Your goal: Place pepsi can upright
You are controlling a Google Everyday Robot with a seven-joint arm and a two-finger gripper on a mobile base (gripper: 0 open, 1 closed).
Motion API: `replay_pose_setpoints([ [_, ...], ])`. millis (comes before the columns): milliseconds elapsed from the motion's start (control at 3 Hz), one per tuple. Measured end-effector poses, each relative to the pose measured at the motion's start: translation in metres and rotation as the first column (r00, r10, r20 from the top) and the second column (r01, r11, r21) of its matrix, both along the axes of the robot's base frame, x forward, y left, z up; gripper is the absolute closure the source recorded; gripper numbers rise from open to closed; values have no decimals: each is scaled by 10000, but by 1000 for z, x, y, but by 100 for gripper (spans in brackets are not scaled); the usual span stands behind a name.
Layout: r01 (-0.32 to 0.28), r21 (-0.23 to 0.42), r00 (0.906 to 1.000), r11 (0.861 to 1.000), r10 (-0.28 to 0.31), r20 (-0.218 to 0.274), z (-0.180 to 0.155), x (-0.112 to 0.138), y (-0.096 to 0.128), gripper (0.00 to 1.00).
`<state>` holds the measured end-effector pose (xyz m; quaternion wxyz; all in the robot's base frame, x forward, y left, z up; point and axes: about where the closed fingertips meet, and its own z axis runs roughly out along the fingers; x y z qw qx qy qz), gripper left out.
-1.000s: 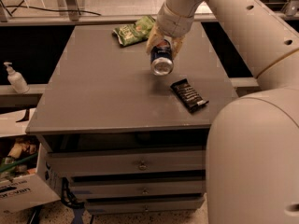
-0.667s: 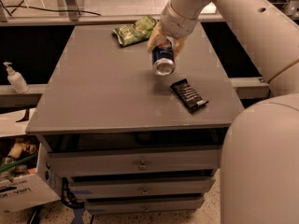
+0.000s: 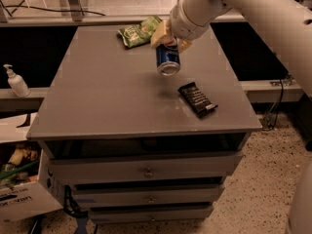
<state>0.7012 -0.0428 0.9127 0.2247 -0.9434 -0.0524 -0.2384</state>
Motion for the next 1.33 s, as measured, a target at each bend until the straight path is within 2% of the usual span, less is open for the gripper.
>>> replay_pose_setpoints([
  [333,-356,642,9882,9973,255,1512,23,6,13,100],
  [667,-327,851,9820,9958,161,1882,30,14,17,100],
  [1000,-328,851,9820,9958,163,1882,30,14,18,100],
  [1333,-813,1048,9650,9912,520,2570,28,14,18,100],
])
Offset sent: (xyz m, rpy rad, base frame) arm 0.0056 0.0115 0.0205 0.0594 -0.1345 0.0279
